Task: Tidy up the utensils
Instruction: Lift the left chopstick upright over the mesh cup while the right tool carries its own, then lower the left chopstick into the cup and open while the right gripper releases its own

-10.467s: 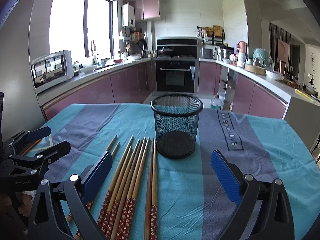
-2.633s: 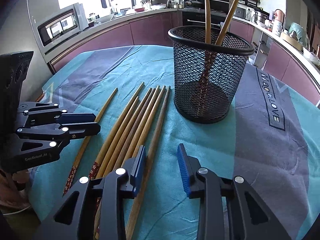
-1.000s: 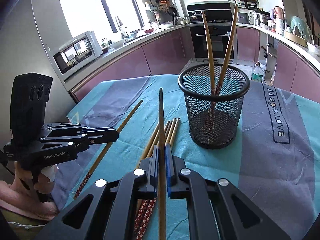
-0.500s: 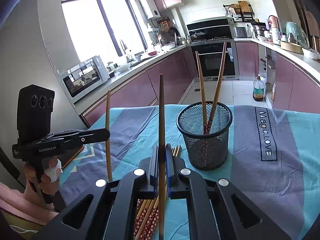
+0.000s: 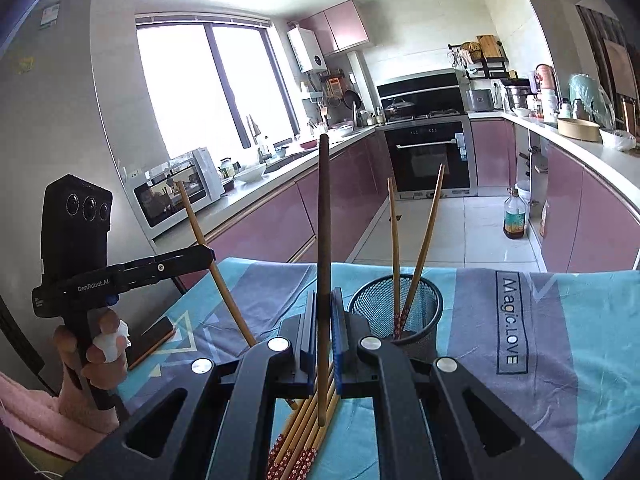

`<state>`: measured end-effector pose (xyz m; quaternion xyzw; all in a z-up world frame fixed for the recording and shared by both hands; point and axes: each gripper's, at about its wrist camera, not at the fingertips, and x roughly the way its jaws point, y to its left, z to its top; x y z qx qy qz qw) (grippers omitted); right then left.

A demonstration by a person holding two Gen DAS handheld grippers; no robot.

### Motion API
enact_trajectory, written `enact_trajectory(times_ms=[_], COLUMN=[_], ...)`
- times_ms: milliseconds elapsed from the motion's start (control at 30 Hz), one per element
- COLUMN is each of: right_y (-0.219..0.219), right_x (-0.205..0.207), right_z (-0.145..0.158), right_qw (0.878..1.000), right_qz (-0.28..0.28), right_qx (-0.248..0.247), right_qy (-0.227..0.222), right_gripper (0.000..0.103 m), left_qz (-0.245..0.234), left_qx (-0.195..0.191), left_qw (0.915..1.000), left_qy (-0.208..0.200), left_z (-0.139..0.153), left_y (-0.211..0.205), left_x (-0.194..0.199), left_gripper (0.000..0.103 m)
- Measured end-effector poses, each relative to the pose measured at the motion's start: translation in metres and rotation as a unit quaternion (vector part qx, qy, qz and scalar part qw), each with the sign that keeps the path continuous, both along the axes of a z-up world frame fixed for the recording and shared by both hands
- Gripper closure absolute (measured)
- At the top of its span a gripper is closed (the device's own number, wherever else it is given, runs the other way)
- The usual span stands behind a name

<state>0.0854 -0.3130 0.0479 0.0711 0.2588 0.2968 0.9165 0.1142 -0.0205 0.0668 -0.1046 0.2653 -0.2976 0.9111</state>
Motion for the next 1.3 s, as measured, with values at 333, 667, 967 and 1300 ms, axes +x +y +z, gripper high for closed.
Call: enact_trajectory(times_ms=[333,667,967,1300], right_y=[-0.011,-0.026,-0.017,-0.006], right_x=[0.012,0.04,0.069,0.084], right_z=[0.042,0.058,0.027,-0.009], right_qw=[0.998,0.995,0.997,0.995], right_qz=[-0.019,-0.051,-0.058,-0.045], right_qx=[-0.007,-0.003,-0.034,-0.08], right_qy=[-0.061,-0.08,-0.035,0.035], right_gripper=[0.098,0.098,0.098,0.098], left_qz=[-0.003,0.003,0.006,-0.033], left_qx=[-0.007,-0.007,0.053,0.116], left_qw=[0.9993,0.9992,0.9982,0.9925], left_qy=[-0.036,-0.039,-0.027,0.015], left_z=[0.041,0.06,0.038,0.001], left_y=[-0.019,-0.032,-0.056,-0.08], left_x=[0.021,0.051,0.074,0.092], left_gripper=[0.096,0.096,0.096,0.096])
